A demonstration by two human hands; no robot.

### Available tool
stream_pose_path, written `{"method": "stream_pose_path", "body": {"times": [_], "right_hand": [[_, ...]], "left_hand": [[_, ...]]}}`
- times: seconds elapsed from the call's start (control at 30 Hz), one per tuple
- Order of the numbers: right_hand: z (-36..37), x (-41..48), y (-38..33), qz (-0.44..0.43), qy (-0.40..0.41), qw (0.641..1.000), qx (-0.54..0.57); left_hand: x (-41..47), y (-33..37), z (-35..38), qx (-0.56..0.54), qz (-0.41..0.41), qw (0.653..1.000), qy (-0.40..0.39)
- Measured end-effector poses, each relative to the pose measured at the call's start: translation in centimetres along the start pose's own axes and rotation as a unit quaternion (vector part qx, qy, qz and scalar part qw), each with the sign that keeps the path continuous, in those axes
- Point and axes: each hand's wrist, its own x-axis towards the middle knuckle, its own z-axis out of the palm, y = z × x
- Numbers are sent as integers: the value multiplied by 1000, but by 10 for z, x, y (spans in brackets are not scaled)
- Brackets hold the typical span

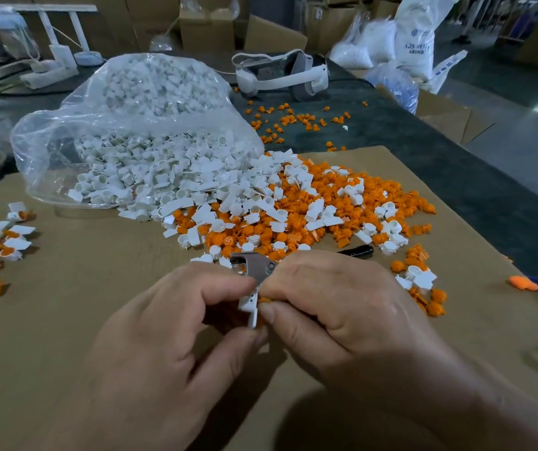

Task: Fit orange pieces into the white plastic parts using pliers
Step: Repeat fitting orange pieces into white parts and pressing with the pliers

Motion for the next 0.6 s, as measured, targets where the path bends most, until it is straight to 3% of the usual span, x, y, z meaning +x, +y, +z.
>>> {"method": "stream_pose_path", "body": {"times": [0.13,0.37,0.43,0.5,0.53,0.6], "right_hand": [[2,-1,2,-14,21,1000,-14],[6,-2,4,-21,56,998,-2],[5,-3,3,13,41,999,-4],[4,-5,2,51,45,997,-32],[3,-5,0,66,43,996,-44],[3,-6,-3,82,15,995,-57]], "left_hand": [[-1,-3,1,29,24,999,-7],[1,-1,3,-21,13,999,23],[0,4,-2,-59,-59,995,49],[9,10,-7,-152,-162,969,104],[14,7,-10,-226,-220,938,144],[26,-2,-22,-385,-348,834,185]]}}
